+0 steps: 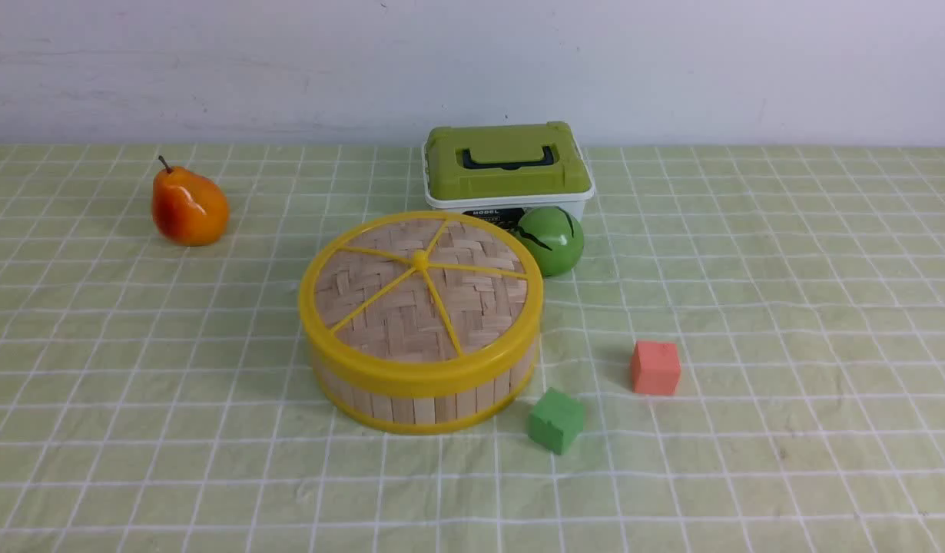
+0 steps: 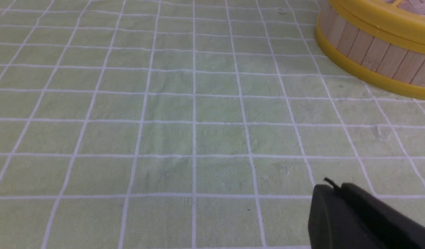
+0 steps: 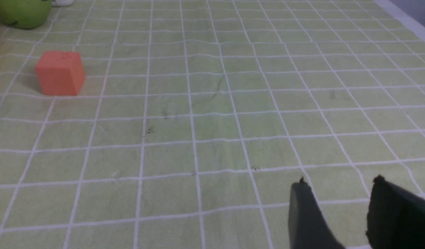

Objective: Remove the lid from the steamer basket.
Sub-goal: Use the left arm to lift the lid of the steamer

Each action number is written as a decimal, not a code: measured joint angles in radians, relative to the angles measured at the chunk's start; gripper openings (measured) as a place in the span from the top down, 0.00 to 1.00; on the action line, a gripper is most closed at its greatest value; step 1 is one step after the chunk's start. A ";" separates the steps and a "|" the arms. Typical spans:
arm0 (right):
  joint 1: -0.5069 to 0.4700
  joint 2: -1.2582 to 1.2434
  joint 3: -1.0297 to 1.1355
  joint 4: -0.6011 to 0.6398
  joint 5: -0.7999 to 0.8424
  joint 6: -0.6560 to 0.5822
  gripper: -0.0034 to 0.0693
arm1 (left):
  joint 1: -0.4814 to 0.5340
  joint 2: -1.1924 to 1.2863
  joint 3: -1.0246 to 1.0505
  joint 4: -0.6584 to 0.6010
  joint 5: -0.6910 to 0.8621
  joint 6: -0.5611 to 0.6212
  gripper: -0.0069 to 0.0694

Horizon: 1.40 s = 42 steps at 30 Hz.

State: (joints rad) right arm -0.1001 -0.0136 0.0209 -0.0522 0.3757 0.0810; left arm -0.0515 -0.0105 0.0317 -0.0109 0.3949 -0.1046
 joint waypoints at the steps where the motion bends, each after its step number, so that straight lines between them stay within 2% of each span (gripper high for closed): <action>1: 0.000 0.000 0.000 0.000 0.000 0.000 0.62 | 0.000 0.000 0.000 0.000 0.000 0.000 0.88; 33: 0.000 0.000 0.000 0.000 0.000 0.000 0.62 | 0.000 0.000 0.000 0.000 -0.003 0.000 0.84; 42: 0.000 0.000 0.000 0.000 0.000 0.000 0.62 | 0.000 0.000 0.000 -0.001 -0.063 0.000 0.83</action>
State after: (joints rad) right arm -0.1001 -0.0136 0.0209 -0.0522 0.3757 0.0810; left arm -0.0515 -0.0105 0.0317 -0.0120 0.3314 -0.1046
